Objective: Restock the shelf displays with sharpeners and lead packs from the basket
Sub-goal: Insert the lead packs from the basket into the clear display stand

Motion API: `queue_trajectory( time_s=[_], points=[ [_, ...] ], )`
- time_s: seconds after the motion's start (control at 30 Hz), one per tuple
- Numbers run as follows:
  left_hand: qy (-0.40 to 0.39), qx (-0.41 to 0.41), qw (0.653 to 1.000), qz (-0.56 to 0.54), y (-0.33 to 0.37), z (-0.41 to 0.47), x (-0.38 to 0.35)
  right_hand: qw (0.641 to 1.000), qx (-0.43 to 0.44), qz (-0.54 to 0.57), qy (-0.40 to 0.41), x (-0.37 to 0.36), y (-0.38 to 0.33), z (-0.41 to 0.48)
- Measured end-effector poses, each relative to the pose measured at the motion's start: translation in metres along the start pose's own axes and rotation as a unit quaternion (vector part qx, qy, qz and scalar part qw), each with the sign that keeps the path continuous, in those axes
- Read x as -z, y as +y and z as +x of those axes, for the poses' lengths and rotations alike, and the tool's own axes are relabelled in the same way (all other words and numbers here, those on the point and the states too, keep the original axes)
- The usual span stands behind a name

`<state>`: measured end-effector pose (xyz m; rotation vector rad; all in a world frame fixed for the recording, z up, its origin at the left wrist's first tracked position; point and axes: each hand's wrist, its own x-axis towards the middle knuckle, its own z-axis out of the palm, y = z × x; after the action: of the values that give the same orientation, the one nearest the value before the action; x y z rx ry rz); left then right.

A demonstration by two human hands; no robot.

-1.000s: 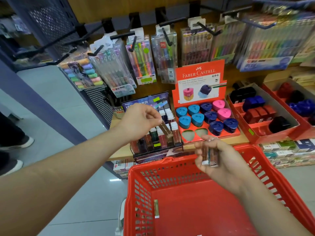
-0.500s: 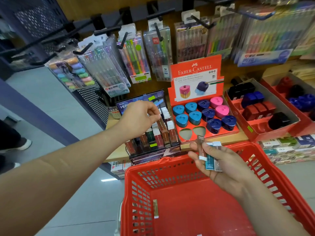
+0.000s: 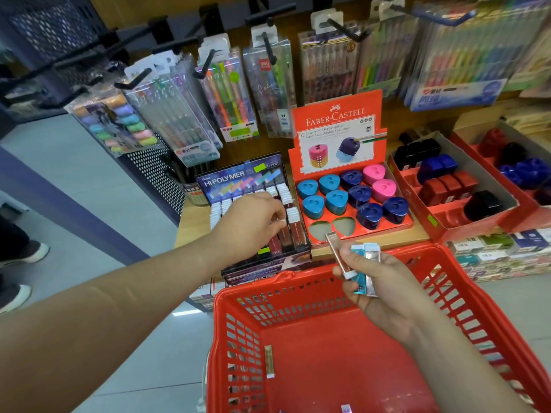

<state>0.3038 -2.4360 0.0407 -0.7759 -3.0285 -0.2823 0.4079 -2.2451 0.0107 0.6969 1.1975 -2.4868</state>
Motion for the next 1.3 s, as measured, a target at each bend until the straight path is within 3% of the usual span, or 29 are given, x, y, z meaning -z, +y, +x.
queue_trajectory(
  time_s=[0.13,0.23,0.33,0.43,0.53,0.63,0.7,0.83,0.97,1.17,1.23,1.3],
  points=[
    [-0.005,0.001,1.000,0.018,0.001,0.000,-0.002,1.000,0.011,-0.027,-0.007,-0.001,0.002,0.000],
    [0.002,0.063,0.994,-0.092,0.010,0.005,0.013,0.998,0.035,-0.057,0.011,-0.003,0.005,0.002],
    [-0.092,0.118,0.948,-0.280,0.024,0.006,0.034,0.993,0.067,-0.099,0.021,-0.007,0.007,0.002],
    [-0.169,0.106,0.922,-0.332,0.035,-0.008,0.039,0.987,0.097,-0.127,0.010,-0.013,0.007,0.000],
    [-0.171,0.108,0.905,-0.373,0.035,-0.017,0.034,0.985,0.113,-0.133,-0.010,-0.016,0.006,-0.001],
    [-0.153,0.163,0.877,-0.426,0.032,-0.025,0.036,0.985,0.101,-0.137,-0.036,-0.017,0.004,-0.003],
    [-0.191,0.177,0.860,-0.440,0.034,-0.033,0.036,0.986,0.104,-0.125,-0.027,-0.018,0.004,-0.003],
    [-0.259,0.121,0.886,-0.366,0.036,-0.048,0.029,0.996,0.070,-0.049,0.002,-0.023,0.011,-0.001],
    [-0.216,0.138,0.867,-0.427,0.033,-0.050,0.029,0.999,0.009,0.014,-0.042,-0.023,0.016,-0.002],
    [-0.184,0.057,0.868,-0.458,0.025,-0.050,0.032,0.990,-0.048,0.061,-0.114,-0.033,0.024,-0.007],
    [-0.147,0.078,0.868,-0.468,0.026,-0.050,0.033,0.988,-0.069,0.074,-0.115,-0.039,0.025,-0.008],
    [-0.103,0.140,0.829,-0.532,0.030,-0.048,0.032,0.988,-0.083,0.083,-0.103,-0.041,0.027,-0.008]
  ],
)
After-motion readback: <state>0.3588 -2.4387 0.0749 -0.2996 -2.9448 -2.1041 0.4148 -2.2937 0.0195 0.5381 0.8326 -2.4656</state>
